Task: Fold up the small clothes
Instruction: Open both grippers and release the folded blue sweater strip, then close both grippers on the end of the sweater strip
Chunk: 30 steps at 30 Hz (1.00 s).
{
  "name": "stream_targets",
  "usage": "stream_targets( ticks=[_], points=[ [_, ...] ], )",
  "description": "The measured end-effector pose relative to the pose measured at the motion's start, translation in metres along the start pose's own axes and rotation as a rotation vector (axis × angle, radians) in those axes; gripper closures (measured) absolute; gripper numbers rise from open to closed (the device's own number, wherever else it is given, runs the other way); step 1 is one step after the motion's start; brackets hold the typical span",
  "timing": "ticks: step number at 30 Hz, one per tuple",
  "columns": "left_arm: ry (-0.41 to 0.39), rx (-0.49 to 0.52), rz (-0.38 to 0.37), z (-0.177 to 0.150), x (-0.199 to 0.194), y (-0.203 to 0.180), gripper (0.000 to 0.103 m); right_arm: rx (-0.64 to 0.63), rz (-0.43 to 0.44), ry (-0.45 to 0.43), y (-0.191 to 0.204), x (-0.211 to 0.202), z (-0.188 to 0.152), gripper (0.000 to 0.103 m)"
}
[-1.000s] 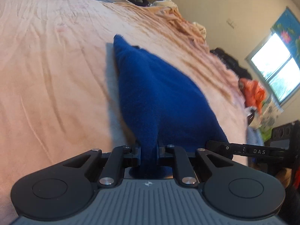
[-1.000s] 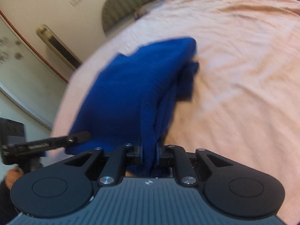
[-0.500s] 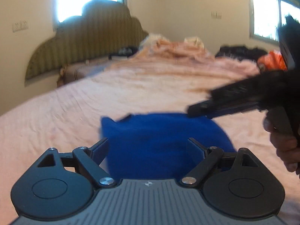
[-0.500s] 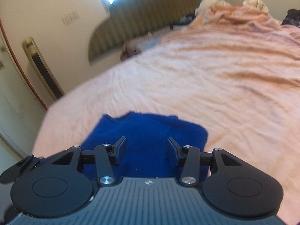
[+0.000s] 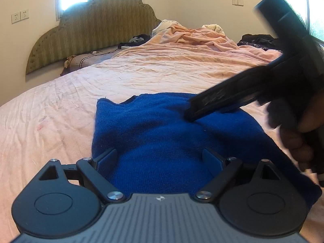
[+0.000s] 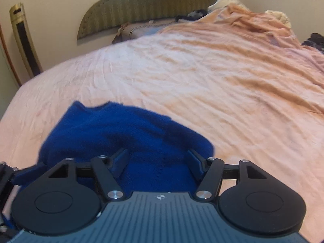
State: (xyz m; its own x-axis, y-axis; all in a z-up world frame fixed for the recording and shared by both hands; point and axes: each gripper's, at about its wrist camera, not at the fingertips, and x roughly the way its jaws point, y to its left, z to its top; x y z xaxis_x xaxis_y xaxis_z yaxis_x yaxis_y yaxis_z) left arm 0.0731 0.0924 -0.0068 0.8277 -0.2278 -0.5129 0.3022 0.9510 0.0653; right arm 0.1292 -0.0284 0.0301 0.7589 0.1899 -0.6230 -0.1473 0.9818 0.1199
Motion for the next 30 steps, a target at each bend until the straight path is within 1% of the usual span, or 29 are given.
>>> stream_targets(
  ticks=[1, 3, 5, 6, 7, 8, 9, 10, 11, 12, 14, 16, 17, 18, 19, 20, 21, 22, 23, 24, 25, 27, 28, 29, 30],
  points=[
    [-0.001, 0.000, 0.000, 0.000, 0.000, 0.000, 0.011, 0.008, 0.008, -0.032, -0.002, -0.009, 0.002, 0.038],
    [-0.002, 0.000, 0.002, 0.000, -0.001, 0.000, 0.011, 0.030, 0.075, -0.092, 0.001, -0.037, -0.003, 0.037],
    [-0.002, 0.002, 0.004, -0.001, 0.000, 0.000, 0.011, 0.022, 0.141, -0.094, 0.008, -0.051, -0.011, 0.033],
    [-0.002, 0.003, 0.004, -0.001, 0.000, 0.000, 0.011, 0.015, 0.154, -0.080, 0.012, -0.051, -0.015, 0.033],
    [-0.002, 0.002, 0.003, 0.000, 0.000, 0.000, 0.011, 0.006, 0.153, -0.057, 0.015, -0.046, -0.020, 0.034],
    [-0.002, 0.001, 0.003, -0.001, 0.000, 0.000, 0.011, -0.008, 0.132, -0.025, 0.017, -0.037, -0.026, 0.033],
    [-0.003, 0.001, 0.003, -0.001, -0.001, 0.000, 0.008, -0.019, 0.091, 0.010, 0.017, -0.024, -0.031, 0.034],
    [0.003, 0.006, -0.003, -0.001, 0.000, 0.000, 0.008, -0.007, 0.074, -0.002, 0.010, -0.016, -0.037, 0.029],
    [0.006, 0.021, 0.000, -0.001, 0.001, -0.002, 0.008, 0.032, 0.056, 0.003, 0.000, -0.007, -0.039, 0.029],
    [0.003, 0.018, -0.002, 0.000, 0.001, -0.002, 0.008, 0.047, 0.071, -0.001, -0.009, -0.002, -0.039, 0.027],
    [0.003, 0.009, -0.009, 0.001, 0.002, 0.000, 0.008, 0.018, 0.071, 0.011, -0.007, -0.001, -0.037, 0.025],
    [-0.001, 0.011, -0.011, 0.001, 0.001, 0.001, 0.008, -0.014, 0.061, 0.024, -0.002, -0.006, -0.035, 0.025],
    [-0.015, 0.005, -0.022, 0.001, -0.002, 0.002, 0.007, 0.009, 0.061, 0.014, -0.005, -0.013, -0.034, 0.030],
    [-0.035, -0.012, -0.045, -0.001, -0.010, 0.007, 0.007, 0.057, 0.052, -0.010, -0.011, -0.023, -0.034, 0.035],
    [-0.056, -0.043, -0.069, -0.003, -0.023, 0.013, 0.007, 0.106, 0.049, -0.036, -0.017, -0.038, -0.035, 0.036],
    [-0.077, -0.079, -0.095, -0.005, -0.038, 0.019, 0.007, 0.139, 0.071, -0.062, -0.023, -0.054, -0.039, 0.035],
    [-0.097, -0.115, -0.123, -0.009, -0.055, 0.026, 0.007, 0.166, 0.114, -0.090, -0.029, -0.071, -0.046, 0.035],
    [-0.114, -0.154, -0.149, -0.014, -0.071, 0.034, 0.007, 0.185, 0.151, -0.099, -0.035, -0.083, -0.054, 0.035],
    [-0.116, -0.201, -0.174, -0.020, -0.083, 0.042, 0.007, 0.194, 0.174, -0.083, -0.039, -0.092, -0.063, 0.035],
    [-0.099, -0.254, -0.195, -0.027, -0.090, 0.052, 0.007, 0.205, 0.181, -0.052, -0.042, -0.097, -0.071, 0.035],
    [-0.057, -0.309, -0.208, -0.034, -0.091, 0.060, 0.007, 0.217, 0.182, -0.017, -0.044, -0.098, -0.079, 0.033],
    [0.053, -0.423, -0.212, -0.048, -0.082, 0.075, 0.008, 0.240, 0.208, 0.046, -0.045, -0.095, -0.094, 0.035],
    [0.060, -0.463, -0.226, -0.054, -0.081, 0.080, 0.008, 0.244, 0.227, 0.072, -0.044, -0.091, -0.099, 0.040],
    [0.042, -0.473, -0.241, -0.055, -0.083, 0.082, 0.008, 0.239, 0.242, 0.089, -0.041, -0.089, -0.105, 0.053],
    [0.062, -0.496, -0.269, -0.056, -0.080, 0.083, 0.008, 0.212, 0.237, 0.075, -0.036, -0.089, -0.109, 0.060]
  ],
)
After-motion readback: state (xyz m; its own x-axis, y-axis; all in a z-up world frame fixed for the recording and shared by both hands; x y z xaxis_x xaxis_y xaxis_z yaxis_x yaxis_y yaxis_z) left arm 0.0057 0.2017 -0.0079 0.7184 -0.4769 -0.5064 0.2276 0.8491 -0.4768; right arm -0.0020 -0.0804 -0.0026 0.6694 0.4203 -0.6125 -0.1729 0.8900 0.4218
